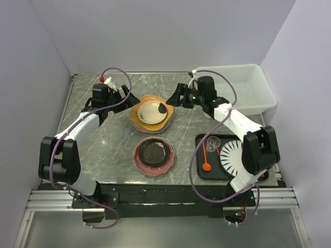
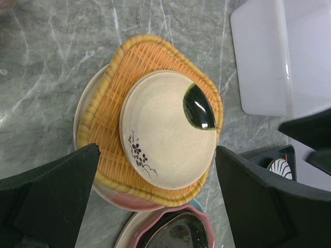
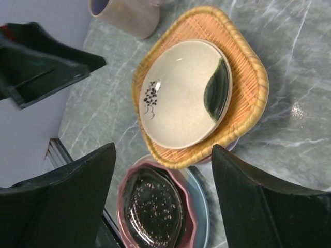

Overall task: Place the plates into the plastic bin on the countertop
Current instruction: Pick up the plate at the center of the board.

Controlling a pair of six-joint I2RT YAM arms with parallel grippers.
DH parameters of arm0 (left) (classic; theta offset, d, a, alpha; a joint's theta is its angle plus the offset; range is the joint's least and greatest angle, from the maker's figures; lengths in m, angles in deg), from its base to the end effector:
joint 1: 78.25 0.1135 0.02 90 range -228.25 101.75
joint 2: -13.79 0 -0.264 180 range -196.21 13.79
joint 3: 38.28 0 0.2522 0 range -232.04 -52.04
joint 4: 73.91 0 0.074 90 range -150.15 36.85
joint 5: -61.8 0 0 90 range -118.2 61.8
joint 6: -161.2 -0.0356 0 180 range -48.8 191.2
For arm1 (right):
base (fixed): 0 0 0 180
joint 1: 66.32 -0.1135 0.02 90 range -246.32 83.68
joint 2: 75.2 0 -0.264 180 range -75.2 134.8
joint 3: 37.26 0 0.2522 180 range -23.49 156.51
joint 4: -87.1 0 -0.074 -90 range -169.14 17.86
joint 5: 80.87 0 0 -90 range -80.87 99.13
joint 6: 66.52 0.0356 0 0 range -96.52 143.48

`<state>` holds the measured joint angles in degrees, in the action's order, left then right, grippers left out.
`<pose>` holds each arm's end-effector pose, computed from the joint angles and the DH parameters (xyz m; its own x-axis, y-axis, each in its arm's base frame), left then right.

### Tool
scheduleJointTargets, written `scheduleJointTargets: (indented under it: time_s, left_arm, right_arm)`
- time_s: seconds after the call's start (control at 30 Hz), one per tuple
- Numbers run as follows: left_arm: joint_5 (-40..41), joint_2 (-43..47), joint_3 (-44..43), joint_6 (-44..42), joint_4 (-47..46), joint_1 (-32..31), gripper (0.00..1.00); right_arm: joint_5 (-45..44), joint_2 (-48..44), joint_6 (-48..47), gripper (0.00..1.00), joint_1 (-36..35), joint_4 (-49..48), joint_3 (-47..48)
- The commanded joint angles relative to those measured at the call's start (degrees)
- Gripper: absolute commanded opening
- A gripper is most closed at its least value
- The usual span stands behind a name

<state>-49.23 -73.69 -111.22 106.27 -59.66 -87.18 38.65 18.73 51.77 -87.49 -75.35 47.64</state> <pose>0.3403 -0.0664 0.2623 -0.6512 -0.4406 -0.6180 0.0995 0.7577 -0.6450 0.3490 0.1540 0.2903 -0.7111 0.1669 -0.6830 -0.4408 0.6510 0.6180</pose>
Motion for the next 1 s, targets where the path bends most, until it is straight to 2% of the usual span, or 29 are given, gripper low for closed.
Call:
scheduleJointTargets:
  time_s: [0.0,0.4,0.63,0.97]
  left_arm:
    - [0.56,3.28,-2.08,-2.02,-0.32,-0.04,0.99]
    - [2.49,3.55,-3.22,-2.55,2.59,-0.04,0.99]
    - [2.76,4.42,-2.87,-2.64,2.5,-0.04,0.99]
    - [3.11,4.16,-3.05,-2.64,2.94,-0.04,0.99]
  right_arm:
    - [0.28,4.59,0.1,0.77,-1.59,1.21,7.17]
    - [-4.11,16.37,-0.26,0.69,-3.79,8.42,18.42]
    - [-6.66,19.53,-0.43,0.61,-3.88,10.8,20.62]
    - [-6.93,22.0,-1.05,0.56,-3.88,12.47,22.21]
